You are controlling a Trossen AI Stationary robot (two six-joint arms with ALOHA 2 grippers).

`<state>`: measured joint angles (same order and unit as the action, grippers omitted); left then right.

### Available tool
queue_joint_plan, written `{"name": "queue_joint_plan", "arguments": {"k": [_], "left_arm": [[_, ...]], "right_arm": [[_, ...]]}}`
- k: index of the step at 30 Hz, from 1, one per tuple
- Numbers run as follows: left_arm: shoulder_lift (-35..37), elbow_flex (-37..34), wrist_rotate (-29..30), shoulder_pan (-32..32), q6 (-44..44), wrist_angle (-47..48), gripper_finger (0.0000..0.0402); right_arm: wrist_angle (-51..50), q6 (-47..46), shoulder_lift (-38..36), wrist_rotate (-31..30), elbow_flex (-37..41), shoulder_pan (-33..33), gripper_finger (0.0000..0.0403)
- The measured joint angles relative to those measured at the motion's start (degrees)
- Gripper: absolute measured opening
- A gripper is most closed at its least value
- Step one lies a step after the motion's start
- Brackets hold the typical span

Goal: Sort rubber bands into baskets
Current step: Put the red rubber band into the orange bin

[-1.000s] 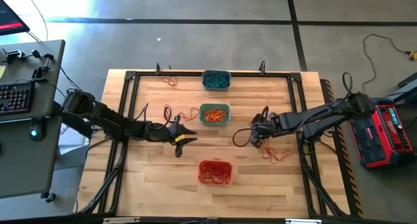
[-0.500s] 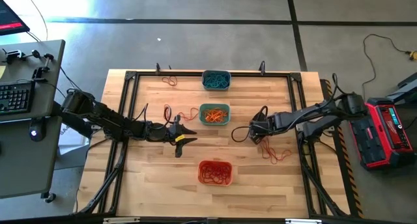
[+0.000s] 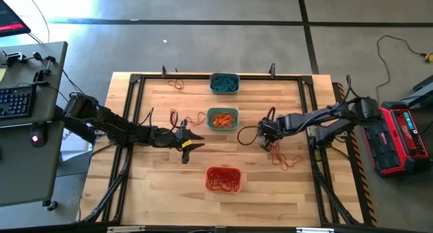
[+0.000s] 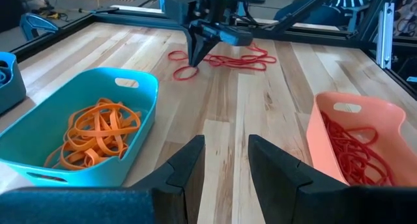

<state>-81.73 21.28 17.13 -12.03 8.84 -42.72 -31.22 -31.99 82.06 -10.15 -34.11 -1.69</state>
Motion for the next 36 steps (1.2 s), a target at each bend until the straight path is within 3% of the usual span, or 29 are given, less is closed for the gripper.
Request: {"name": "queue_joint_plan", "arguments": {"k": [7,18,30,36], "left_arm": [[0.00,0.00,0.15,0.00,0.09,-0.02,0.0111],[0.00,0.00,0.27,0.00,1.06,-0.04,0.0111],[0.00,0.00,0.28,0.00,0.98,-0.05,0.0111],[0.00,0.00,0.28,0.00,1.01,-0.05,0.0111]], "right_arm": [[2.16,4.24,-3.33,3.37,-1.00,2.36,0.0003],[10.09,3.53,-8.61,3.83,-1.05,12.68,0.0001],[26.46,3.54,-8.68,5.29,-1.14,20.32,0.0000],[26.58,5.07,-8.57,4.51,-5.99,23.52,0.0000]]}}
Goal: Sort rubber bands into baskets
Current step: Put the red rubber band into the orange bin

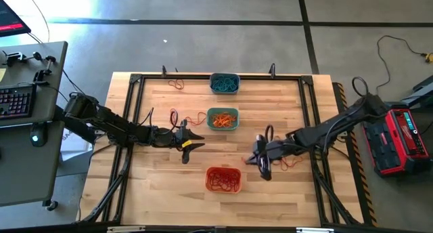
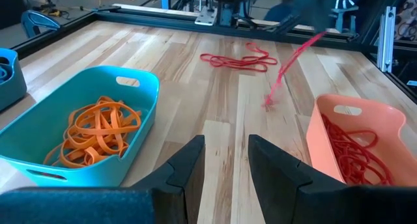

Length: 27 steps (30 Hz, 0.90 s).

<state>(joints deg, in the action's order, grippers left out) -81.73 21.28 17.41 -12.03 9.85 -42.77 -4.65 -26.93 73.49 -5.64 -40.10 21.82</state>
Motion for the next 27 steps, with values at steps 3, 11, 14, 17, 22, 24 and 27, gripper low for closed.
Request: {"name": "queue_joint_plan", "arguments": {"k": [3,11,14,17,22,24,27], "left_arm": [[0.00,0.00,0.00,0.00,-0.07,-0.01,0.0111],[0.00,0.00,-0.02,0.00,-0.02,0.01,0.0111],[0.00,0.00,-0.02,-0.02,-0.02,-0.02,0.0111],[0.00,0.00,-0.04,0.00,-0.02,-0.05,0.0111],[0.00,0.02,-0.06,-0.02,-0.09,-0.43,0.0111],[0.00,0.02,-0.07,0.00,-0.09,-0.45,0.0111],[0.00,0.00,-0.17,-0.01,-0.07,-0.41,0.0111]], "right_arm": [[-0.24,2.44,0.00,-0.79,-3.49,2.08,0.0000],[-0.67,7.14,0.06,-2.76,-10.61,5.50,0.0000],[-0.57,8.01,1.30,-2.85,-12.56,5.66,0.0000],[-0.66,9.29,4.24,-2.79,-14.69,5.66,0.0000],[-0.78,11.75,11.11,-1.56,-18.72,5.55,0.0000],[-0.70,12.78,13.80,-1.25,-20.35,5.55,0.0000],[-0.72,13.32,17.69,-0.02,-22.33,4.98,0.0000]]}}
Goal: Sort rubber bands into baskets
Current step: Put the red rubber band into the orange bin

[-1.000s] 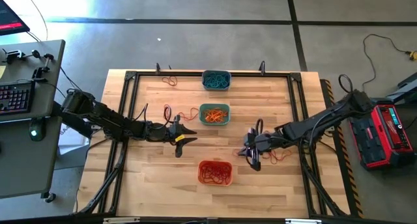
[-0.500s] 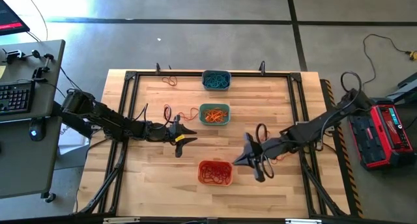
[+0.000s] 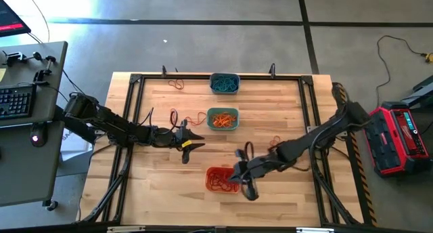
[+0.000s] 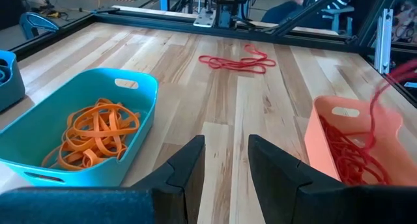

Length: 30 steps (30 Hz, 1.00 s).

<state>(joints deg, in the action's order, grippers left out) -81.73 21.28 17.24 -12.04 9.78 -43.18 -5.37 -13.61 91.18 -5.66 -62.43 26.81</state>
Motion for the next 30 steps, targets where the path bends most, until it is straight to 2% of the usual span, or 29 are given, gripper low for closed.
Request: {"name": "queue_joint_plan", "arguments": {"k": [7,13,16,19,23,27,30], "left_arm": [[0.00,0.02,-0.64,-0.01,0.02,0.04,0.0111],[0.00,0.01,-0.59,0.00,0.06,0.04,0.0111],[0.00,0.02,2.14,-0.01,0.09,0.04,0.0111],[0.00,0.02,6.33,-0.01,0.66,0.04,0.0111],[0.00,0.02,11.84,0.28,1.14,0.07,0.0111],[0.00,0.08,11.79,3.56,5.37,1.62,0.0104],[0.00,0.08,11.47,7.49,8.48,4.07,0.0089]], "right_arm": [[-1.00,-1.17,7.24,5.54,-1.54,-3.92,0.0000],[-1.37,-3.04,10.16,13.64,-1.54,-7.15,0.0001],[-1.68,-1.81,10.44,15.59,-1.54,-7.61,0.0010],[-2.21,-0.85,10.44,15.66,-1.54,-7.58,0.0040],[-2.08,-0.88,10.44,14.73,-1.54,-7.54,0.0103],[-1.93,-0.53,10.43,13.08,-1.57,-7.36,0.0156],[-3.94,-0.08,9.41,11.42,-1.69,-7.26,0.0170]]}}
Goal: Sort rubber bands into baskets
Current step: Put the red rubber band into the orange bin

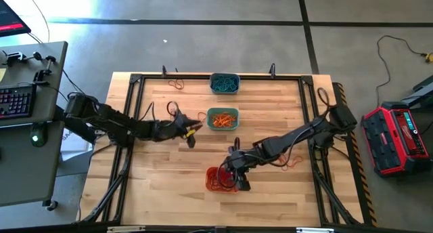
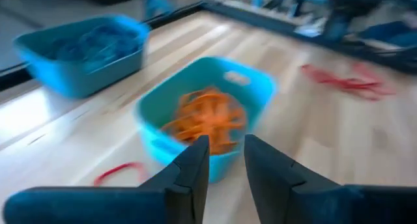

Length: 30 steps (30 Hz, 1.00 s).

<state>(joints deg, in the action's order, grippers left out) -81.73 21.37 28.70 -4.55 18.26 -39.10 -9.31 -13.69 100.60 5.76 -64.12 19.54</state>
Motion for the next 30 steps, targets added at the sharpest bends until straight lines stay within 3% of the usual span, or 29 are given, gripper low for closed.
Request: {"name": "queue_joint_plan", "arguments": {"k": [4,9,11,20,26,30], "left_arm": [[0.00,0.78,-3.34,6.26,0.70,5.50,0.0067],[0.00,5.52,-6.22,13.86,-1.41,19.37,0.0039],[0.00,8.16,-6.31,17.04,-3.82,26.45,0.0031],[0.00,19.49,-17.06,32.48,-12.48,52.90,0.0009],[0.00,23.71,-25.57,41.72,-19.65,60.84,0.0006],[0.00,24.65,-23.72,45.45,-24.47,63.06,0.0022]], "right_arm": [[-6.52,2.87,-3.52,-7.52,-0.02,0.56,0.0144],[-12.01,6.14,-6.80,-16.45,0.51,0.31,0.0046],[-11.80,6.81,-7.08,-17.35,1.63,-0.72,0.0013],[-1.49,6.71,-8.66,-15.76,11.03,-3.33,0.0004],[6.37,5.43,-14.19,-16.29,18.04,-3.42,0.0002],[9.61,3.51,-18.60,-17.21,22.53,-3.40,0.0000]]}}
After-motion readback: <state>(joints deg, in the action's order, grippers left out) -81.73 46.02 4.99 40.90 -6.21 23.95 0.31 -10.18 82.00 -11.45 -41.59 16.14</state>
